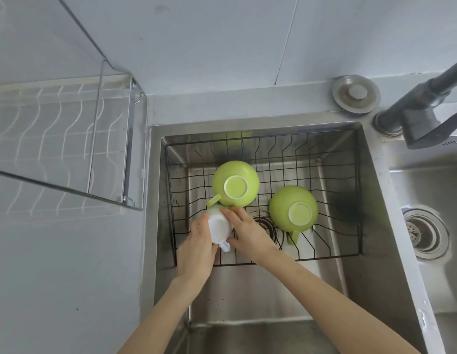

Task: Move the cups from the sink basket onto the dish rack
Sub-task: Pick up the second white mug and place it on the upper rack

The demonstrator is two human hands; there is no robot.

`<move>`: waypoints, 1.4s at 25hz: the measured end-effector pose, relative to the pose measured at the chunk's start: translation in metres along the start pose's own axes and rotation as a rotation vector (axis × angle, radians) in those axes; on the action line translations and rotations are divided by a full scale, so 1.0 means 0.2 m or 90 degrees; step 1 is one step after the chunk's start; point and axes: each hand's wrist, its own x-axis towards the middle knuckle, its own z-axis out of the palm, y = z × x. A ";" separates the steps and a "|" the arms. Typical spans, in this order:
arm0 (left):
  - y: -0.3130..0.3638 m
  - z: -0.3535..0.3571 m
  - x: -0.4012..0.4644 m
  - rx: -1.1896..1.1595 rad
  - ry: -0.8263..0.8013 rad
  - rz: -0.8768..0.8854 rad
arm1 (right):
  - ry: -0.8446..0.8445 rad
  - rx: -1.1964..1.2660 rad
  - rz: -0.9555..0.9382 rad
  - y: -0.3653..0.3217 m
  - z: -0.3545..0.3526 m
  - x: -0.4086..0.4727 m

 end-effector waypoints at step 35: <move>-0.16 -0.89 -0.95 -0.440 0.179 0.538 | 0.316 0.142 -0.247 -0.91 -0.41 -1.12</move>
